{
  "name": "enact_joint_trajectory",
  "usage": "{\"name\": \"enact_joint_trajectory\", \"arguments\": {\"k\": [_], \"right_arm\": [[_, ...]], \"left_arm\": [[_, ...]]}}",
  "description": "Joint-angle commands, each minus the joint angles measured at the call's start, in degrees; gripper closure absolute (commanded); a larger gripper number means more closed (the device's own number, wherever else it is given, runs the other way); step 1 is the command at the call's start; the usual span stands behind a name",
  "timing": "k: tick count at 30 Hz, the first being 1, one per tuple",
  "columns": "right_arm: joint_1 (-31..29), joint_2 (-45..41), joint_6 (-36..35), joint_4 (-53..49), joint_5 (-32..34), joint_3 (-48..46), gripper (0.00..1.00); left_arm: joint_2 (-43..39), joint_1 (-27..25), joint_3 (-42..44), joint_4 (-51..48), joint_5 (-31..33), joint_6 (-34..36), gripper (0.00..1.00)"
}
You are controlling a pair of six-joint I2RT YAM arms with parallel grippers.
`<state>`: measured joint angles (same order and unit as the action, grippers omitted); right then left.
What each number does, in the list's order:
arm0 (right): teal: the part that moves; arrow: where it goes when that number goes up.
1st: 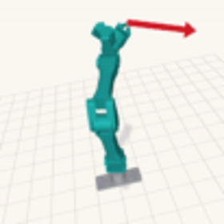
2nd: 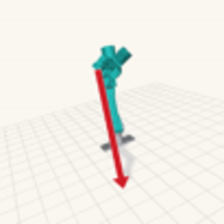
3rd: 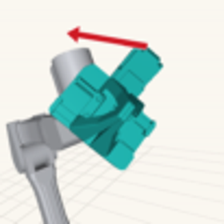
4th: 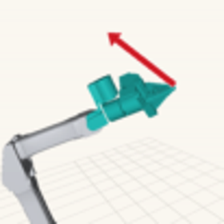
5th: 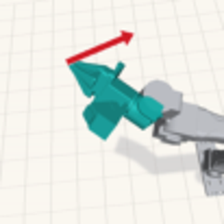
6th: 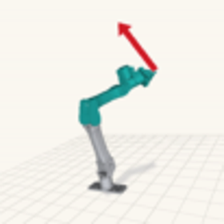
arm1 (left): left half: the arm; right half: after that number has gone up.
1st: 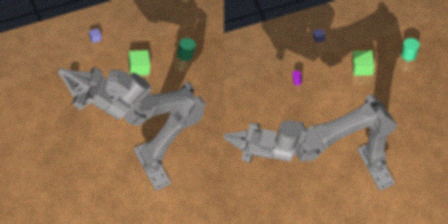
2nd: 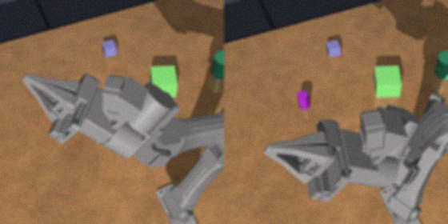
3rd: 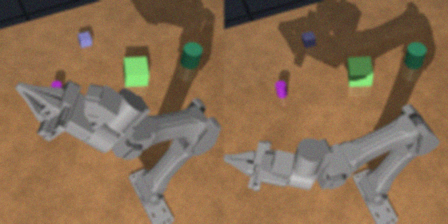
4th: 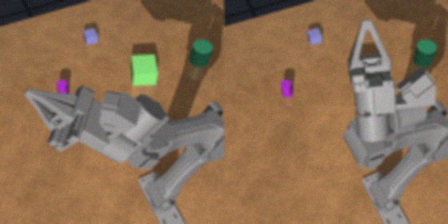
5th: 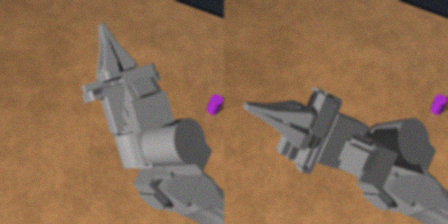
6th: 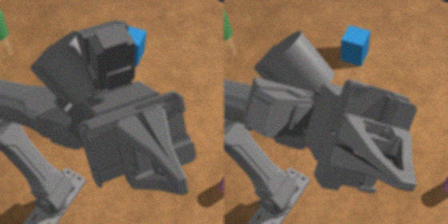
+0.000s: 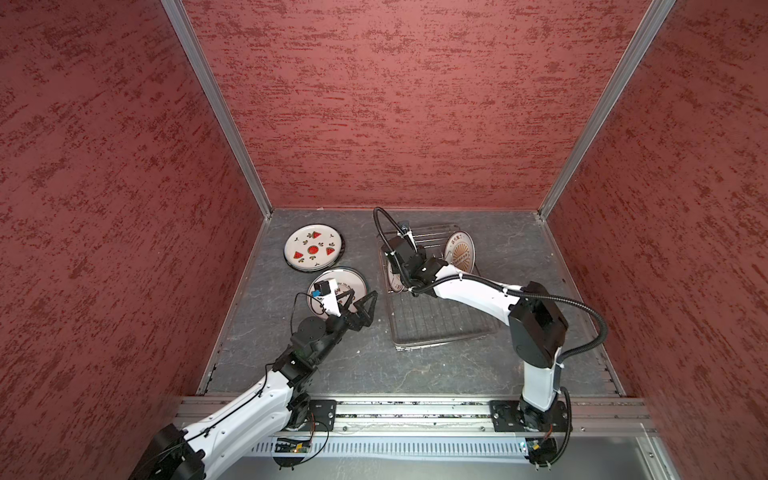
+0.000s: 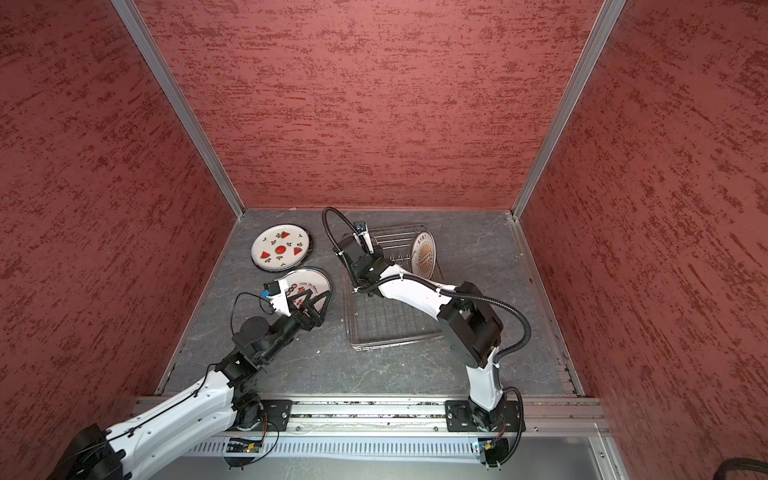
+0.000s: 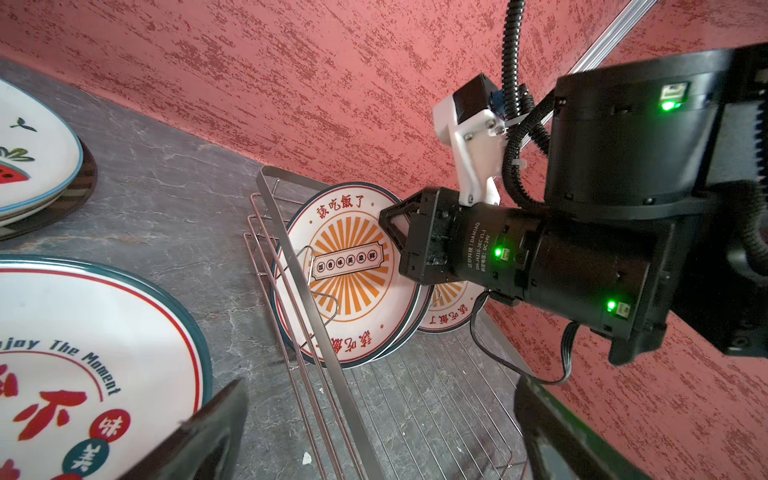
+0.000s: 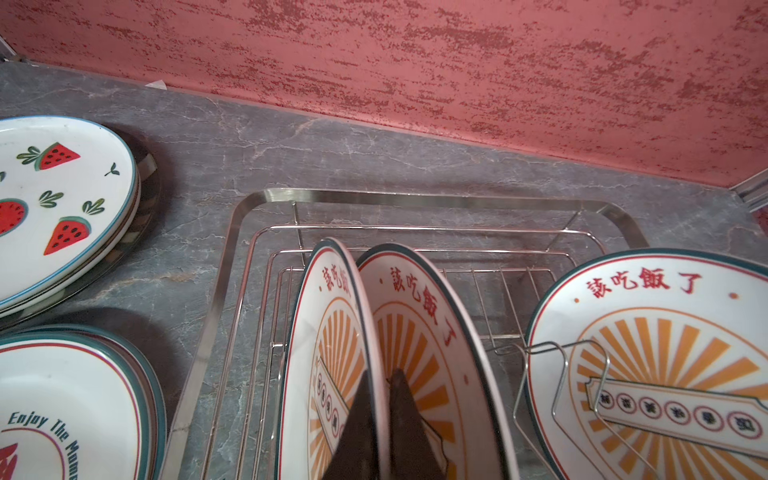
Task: Unload the plates from the dish rack
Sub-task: 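Grasp the top rim of the sunburst plate with the right gripper, then lift the sunburst plate out of the rack toward the left gripper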
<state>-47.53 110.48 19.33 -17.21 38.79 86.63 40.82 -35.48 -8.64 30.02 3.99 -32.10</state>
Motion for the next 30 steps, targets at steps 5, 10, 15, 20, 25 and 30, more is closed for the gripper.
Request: {"name": "enact_joint_trajectory", "arguments": {"k": [5,10,15,20,25,30], "right_arm": [[0.35,-4.13,-3.43,3.68,5.76,0.20,0.96],[0.33,-7.39,-4.16,7.08,6.48,-2.84,0.96],[0.16,-11.91,-5.40,12.11,5.92,-8.03,0.96],[0.10,-19.15,-5.51,19.40,2.37,-16.18,0.96],[0.15,-26.82,-6.36,27.13,-1.98,-24.75,0.97],[0.93,-34.79,-4.99,31.79,-13.82,-32.17,0.98]], "left_arm": [[0.05,-0.42,0.54,0.05,1.72,0.87,0.01],[0.62,-0.37,0.38,0.13,1.71,0.92,0.01],[0.75,-0.38,0.39,0.63,1.68,0.70,0.01],[2.03,-0.40,0.71,2.85,1.39,0.19,0.01],[4.63,-0.63,0.56,5.13,0.26,-0.25,0.01],[6.35,-0.64,1.29,9.48,-2.43,-0.21,0.01]]}}
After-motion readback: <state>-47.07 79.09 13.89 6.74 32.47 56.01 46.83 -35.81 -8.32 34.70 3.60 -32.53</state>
